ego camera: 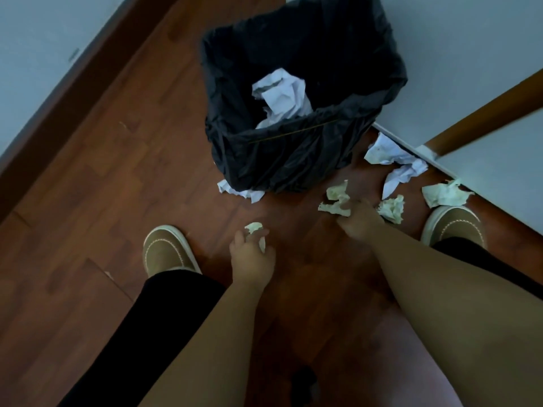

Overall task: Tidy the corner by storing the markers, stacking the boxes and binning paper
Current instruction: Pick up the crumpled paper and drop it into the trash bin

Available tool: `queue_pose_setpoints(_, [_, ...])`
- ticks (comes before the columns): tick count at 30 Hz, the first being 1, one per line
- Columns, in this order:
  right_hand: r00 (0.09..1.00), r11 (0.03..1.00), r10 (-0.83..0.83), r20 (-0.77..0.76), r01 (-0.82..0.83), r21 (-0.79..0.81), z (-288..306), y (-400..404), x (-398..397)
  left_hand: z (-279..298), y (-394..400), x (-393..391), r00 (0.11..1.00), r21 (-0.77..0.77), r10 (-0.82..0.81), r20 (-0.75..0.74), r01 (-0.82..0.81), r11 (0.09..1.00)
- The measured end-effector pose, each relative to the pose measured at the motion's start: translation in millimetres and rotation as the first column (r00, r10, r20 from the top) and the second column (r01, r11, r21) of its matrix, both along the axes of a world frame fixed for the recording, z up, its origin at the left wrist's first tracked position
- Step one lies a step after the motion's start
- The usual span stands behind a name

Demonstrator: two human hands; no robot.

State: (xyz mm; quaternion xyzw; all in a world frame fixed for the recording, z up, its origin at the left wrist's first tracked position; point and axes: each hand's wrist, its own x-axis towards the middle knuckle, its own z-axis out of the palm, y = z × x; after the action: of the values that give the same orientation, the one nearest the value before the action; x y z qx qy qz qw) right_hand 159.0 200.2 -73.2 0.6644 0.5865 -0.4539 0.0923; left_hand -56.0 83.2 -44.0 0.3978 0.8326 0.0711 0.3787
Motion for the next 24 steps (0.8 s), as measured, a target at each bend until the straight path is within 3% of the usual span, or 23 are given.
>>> queue_pose_setpoints(2, [1.000, 0.988, 0.018, 0.016, -0.021, 0.152, 6, 2, -2, 6, -2, 0, 0.998, 0.113, 0.027, 0.048, -0.032, 0.993])
queue_pose_setpoints(4, [0.995, 0.968, 0.074, 0.062, -0.086, 0.235, 12, 9, -10, 9, -4, -2, 0.998, 0.122, -0.013, 0.062, 0.005, 0.993])
queue_pose_setpoints(7, [0.968, 0.972, 0.209, 0.136, -0.221, 0.080, 7, 24, -22, 6, -5, -4, 0.998, 0.127, -0.059, 0.040, 0.053, 0.990])
queue_pose_setpoints(10, [0.957, 0.959, 0.276, 0.088, -0.269, -0.084, -8, 33, -25, 3, -5, -4, 0.995, 0.173, -0.083, 0.061, 0.072, 0.982])
queue_pose_setpoints(13, [0.992, 0.992, 0.124, -0.017, -0.124, -0.027, -5, 25, -22, 18, 0, -6, 0.992, 0.284, -0.104, 0.076, 0.078, 0.956])
queue_pose_setpoints(16, [0.992, 0.994, -0.070, -0.105, 0.079, 0.080, 10, 12, -19, 54, 13, -9, 0.975, 0.552, -0.219, -0.045, 0.207, 0.808])
queue_pose_setpoints(20, [0.907, 0.959, -0.266, -0.326, 0.285, 0.011, 50, 5, -13, 110, 32, -5, 0.917, 0.763, -0.363, -0.163, 0.351, 0.544])
queue_pose_setpoints(24, [0.855, 0.948, -0.262, -0.448, 0.315, 0.049, 106, 11, -10, 165, 71, 0, 0.923, 0.793, -0.312, -0.224, 0.359, 0.493])
